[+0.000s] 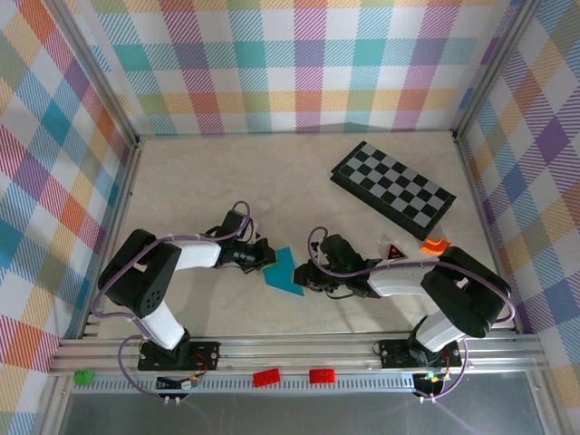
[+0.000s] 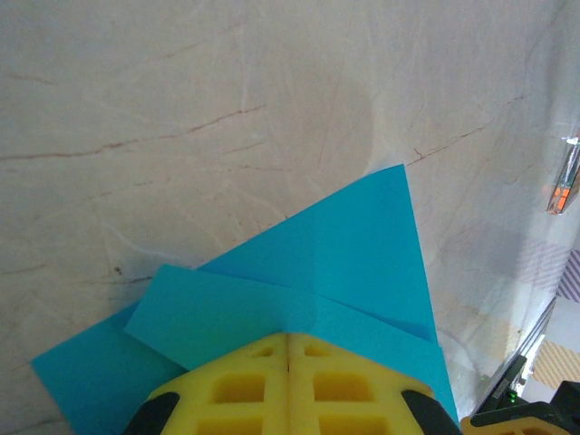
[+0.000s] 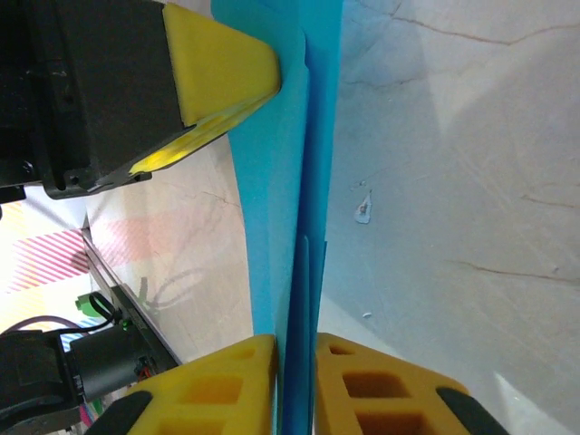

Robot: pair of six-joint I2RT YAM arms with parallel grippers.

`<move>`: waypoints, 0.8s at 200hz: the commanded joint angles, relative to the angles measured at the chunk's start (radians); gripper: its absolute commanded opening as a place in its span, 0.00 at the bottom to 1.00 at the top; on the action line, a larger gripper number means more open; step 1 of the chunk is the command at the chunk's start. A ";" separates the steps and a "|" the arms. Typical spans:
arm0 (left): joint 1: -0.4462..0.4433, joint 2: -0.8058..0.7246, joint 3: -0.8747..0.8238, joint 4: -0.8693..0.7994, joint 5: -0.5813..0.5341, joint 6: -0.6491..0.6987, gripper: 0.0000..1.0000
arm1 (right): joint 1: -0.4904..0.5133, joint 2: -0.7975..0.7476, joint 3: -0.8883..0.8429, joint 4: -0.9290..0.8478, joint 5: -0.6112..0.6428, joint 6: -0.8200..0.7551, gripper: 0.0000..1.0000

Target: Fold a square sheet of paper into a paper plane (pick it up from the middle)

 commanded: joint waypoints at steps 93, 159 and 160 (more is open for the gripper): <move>0.015 -0.508 -0.010 -0.141 -0.244 -0.008 0.25 | 0.034 -0.213 0.134 -0.450 0.262 -0.483 0.09; 0.059 -0.822 -0.131 -0.254 -0.499 -0.041 0.29 | 0.118 -0.238 0.303 -0.784 0.836 -0.718 0.07; 0.060 -0.824 -0.131 -0.258 -0.502 -0.041 0.29 | 0.120 -0.234 0.307 -0.787 0.845 -0.720 0.07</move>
